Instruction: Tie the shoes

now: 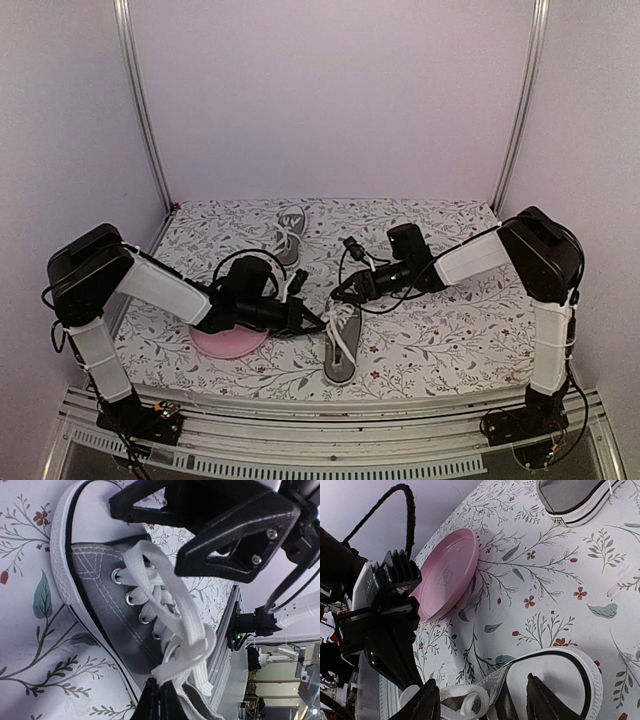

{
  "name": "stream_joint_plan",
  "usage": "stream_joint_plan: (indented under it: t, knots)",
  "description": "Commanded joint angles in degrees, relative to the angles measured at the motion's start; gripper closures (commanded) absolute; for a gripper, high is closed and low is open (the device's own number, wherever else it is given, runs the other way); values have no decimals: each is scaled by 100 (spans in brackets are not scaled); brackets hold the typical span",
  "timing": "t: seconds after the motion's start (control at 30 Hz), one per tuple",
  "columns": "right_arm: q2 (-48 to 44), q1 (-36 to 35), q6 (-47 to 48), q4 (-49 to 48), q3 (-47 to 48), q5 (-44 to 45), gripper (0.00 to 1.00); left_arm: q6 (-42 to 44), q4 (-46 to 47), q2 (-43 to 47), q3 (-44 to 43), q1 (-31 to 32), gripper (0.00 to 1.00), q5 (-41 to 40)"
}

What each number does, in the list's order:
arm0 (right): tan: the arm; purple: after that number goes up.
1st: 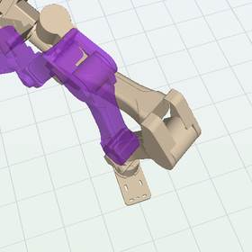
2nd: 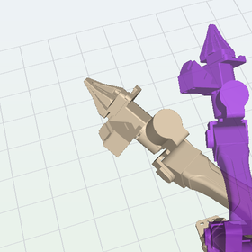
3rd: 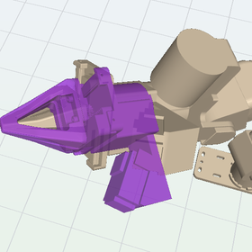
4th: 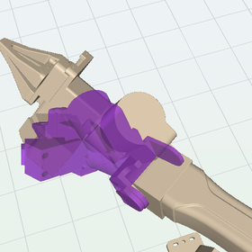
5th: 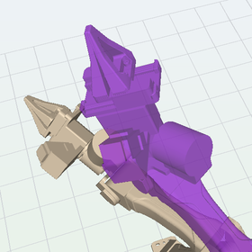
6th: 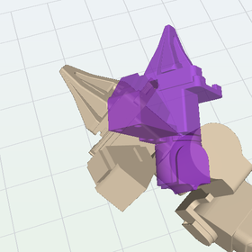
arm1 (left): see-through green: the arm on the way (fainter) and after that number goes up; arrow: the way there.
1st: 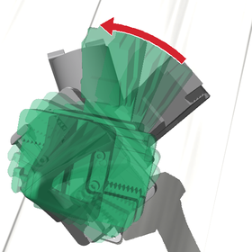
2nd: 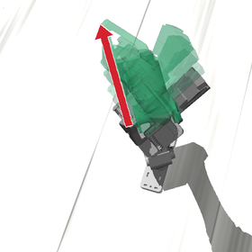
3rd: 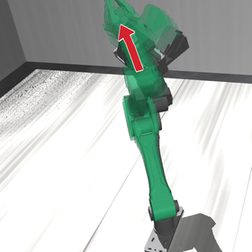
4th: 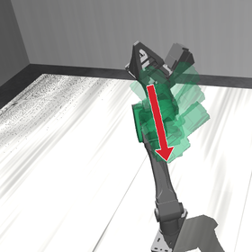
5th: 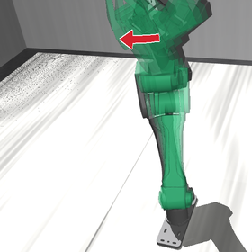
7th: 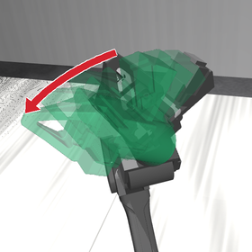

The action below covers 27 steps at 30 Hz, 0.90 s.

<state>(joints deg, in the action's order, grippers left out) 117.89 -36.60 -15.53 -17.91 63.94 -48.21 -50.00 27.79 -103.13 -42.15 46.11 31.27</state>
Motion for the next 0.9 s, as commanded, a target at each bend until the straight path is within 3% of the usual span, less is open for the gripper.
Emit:
stream_joint_plan:
  t: [0.0,0.2,0.37,0.53,0.6,0.7,0.87]
  knots:
    - [166,-109,151,297,102,-242,44,8,139,32,31,-44,100,64]
    - [123,-142,285,442,101,-357,61,8,148,30,23,-45,100,20]
    - [53,-181,461,608,103,-439,68,7,139,21,3,-40,100,20]
    - [-16,-181,537,599,35,-324,96,7,139,29,29,-46,100,-9]
    - [-141,-181,472,478,-41,-197,97,-14,145,78,76,-46,85,-68]
    - [-295,-176,350,337,-126,25,97,-27,135,194,163,-47,71,-161]
    - [-359,-169,270,310,-89,138,98,-55,129,293,234,-42,68,-237]
